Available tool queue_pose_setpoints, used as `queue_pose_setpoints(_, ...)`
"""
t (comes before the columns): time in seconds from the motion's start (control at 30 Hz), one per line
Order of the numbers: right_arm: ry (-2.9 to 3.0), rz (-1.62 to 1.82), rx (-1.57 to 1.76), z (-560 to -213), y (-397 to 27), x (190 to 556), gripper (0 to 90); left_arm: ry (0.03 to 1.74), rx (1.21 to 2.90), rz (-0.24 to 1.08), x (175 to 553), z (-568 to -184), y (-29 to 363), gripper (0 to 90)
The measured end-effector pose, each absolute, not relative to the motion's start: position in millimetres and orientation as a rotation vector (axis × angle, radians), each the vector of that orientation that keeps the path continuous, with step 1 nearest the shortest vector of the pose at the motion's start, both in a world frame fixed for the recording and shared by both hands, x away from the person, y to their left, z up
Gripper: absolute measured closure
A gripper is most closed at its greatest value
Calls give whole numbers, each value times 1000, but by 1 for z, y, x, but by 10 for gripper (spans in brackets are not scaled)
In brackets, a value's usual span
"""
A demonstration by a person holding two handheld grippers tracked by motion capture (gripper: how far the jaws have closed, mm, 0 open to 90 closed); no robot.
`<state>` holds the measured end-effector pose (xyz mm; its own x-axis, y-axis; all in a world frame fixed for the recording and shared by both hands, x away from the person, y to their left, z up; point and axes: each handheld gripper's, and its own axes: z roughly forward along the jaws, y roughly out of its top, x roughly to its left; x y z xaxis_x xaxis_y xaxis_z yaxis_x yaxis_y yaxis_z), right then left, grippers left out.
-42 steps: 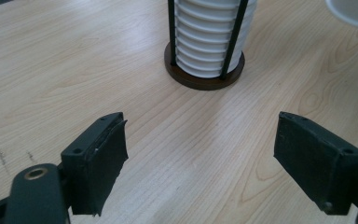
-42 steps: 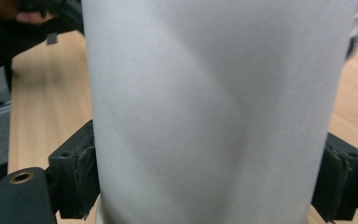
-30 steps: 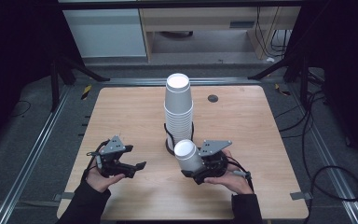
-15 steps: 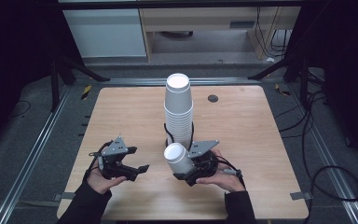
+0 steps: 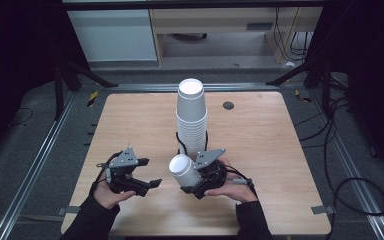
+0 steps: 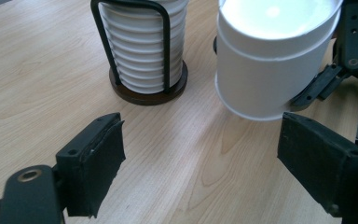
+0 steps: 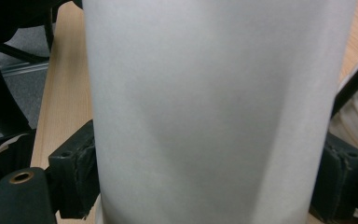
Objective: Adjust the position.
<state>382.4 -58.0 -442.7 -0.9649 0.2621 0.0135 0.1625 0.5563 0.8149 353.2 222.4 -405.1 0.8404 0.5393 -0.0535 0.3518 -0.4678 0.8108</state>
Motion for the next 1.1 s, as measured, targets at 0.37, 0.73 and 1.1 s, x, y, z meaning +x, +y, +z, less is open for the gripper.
queue_pose_setpoints(0.37, 2703, 1372, 296, -445, -45, 383, 140, 605, 2104, 225, 349, -401, 215, 131)
queue_pose_setpoints(0.73, 2738, 1366, 227, -447, -32, 382, 141, 569, 2123, 192, 348, -399, 206, 117)
queue_pose_setpoints(1.1, 2753, 1348, 152, -446, -14, 380, 141, 561, 2142, 158, 350, -401, 200, 111)
